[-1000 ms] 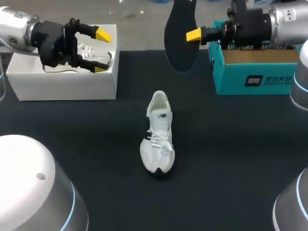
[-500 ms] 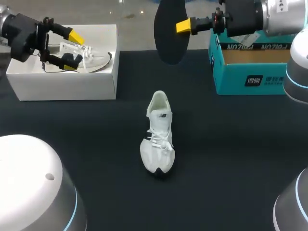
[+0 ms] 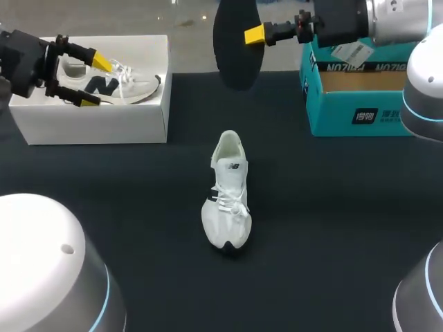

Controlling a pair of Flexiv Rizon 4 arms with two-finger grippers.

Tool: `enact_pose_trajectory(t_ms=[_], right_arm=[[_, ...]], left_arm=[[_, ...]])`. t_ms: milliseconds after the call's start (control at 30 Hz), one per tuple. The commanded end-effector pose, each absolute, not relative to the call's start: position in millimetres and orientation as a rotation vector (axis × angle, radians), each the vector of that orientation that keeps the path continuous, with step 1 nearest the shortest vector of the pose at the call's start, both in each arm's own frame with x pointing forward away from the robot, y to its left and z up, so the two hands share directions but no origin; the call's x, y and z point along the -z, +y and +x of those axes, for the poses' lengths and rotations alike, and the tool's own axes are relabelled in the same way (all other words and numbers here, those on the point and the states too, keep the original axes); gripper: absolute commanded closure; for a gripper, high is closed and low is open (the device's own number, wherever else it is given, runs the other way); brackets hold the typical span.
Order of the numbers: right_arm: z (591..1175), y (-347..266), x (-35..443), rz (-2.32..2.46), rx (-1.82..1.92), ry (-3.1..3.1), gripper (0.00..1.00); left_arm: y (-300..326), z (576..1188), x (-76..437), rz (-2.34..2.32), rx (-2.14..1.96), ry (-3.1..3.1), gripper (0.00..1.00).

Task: Take the shoe out of the shoebox, open the shoe tongue, remove and reinsert the insole, then place the shoe into the shoebox

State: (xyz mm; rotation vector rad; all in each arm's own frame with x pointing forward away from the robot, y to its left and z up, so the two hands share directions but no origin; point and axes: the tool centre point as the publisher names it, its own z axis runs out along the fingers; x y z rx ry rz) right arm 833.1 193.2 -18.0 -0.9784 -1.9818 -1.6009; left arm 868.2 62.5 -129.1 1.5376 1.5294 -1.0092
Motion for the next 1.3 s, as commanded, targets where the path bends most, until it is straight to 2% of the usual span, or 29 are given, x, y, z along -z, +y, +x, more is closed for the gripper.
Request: enact_pose_trajectory(t_ms=[33,500,767,1200,1300], right_arm=[[836.0,198.7,21.4,-1.027,1.564,-2.012,1.00],[836.0,198.7,21.4,-1.027,1.564,-2.012,1.00],[861.7,211.0,57.8,-0.975,1.694,-2.151,1.00],[885.0,221.8,117.5,-0.915,1.589,-2.296,1.00],[885.0,221.8,117.5,-0.915,1.589,-2.296,1.00]], left_arm=[[60.3,862.1,129.5,1.520,0.979,1.538,0.00],[60.3,862.1,129.5,1.520,0.979,1.538,0.00],[60.3,862.1,129.5,1.520,0.979,1.538,0.00],[60.3,862.1,129.5,1.520,0.979,1.538,0.00],[60.3,862.1,129.5,1.520,0.979,1.538,0.00]])
